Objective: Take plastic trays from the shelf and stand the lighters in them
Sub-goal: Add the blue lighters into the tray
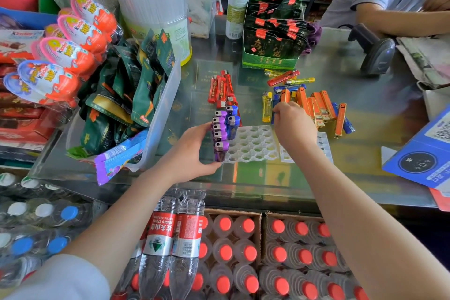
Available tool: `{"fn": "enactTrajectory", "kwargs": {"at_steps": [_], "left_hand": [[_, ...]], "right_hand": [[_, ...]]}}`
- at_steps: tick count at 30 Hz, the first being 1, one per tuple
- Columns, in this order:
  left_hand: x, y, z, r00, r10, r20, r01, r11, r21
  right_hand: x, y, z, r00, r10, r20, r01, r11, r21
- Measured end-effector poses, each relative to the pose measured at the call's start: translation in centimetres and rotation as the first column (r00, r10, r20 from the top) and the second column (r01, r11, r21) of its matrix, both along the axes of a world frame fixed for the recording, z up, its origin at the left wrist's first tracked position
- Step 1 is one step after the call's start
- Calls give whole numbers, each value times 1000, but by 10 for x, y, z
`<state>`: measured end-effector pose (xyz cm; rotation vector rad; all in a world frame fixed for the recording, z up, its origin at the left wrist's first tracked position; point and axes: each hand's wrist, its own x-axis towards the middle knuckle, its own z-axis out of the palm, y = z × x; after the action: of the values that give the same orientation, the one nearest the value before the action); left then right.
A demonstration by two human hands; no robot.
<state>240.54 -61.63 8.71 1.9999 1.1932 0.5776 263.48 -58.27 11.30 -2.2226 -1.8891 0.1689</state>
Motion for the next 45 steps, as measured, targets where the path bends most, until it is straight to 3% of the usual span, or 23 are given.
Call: {"fn": "enactTrajectory", "kwargs": {"at_steps": [9,15,20,22,24,27,29,37,41,45], "left_hand": [[-1,1,-7,999,21,-36,-19,999,39],[-3,2,-9,999,22,-42,-20,999,50],[-3,2,-10,1000,24,-16,-23,997,68],[-2,2,-10,1000,28,-6,-28,997,78],[-2,1,-10,1000,30,-2,-29,995,94],[-2,0,-10,999,35,-7,-34,995,92],[-1,-1,-8,999,36,-12,-35,996,84],[-1,-1,-11,999,45,-14,-43,993,112],[-1,0,-12,999,44,-17,-42,993,115],[-1,0,-12,999,39,-10,-38,992,122]], "right_hand": [[-15,17,6,991,-28,131,42,993,-109],[-11,25,3,994,-108,-27,103,984,-148],[-10,17,7,941,-57,-335,29,996,-87],[-13,5,13,889,19,-458,-19,1000,5],[-18,-11,17,766,88,-636,-49,996,79],[-22,-29,15,488,92,-868,-100,994,49],[-22,-36,9,446,85,-891,-148,989,20],[-23,-45,4,438,162,-884,-84,987,140],[-30,-46,-4,541,166,-824,-144,984,104],[-34,-43,-8,684,237,-690,-166,972,169]]}}
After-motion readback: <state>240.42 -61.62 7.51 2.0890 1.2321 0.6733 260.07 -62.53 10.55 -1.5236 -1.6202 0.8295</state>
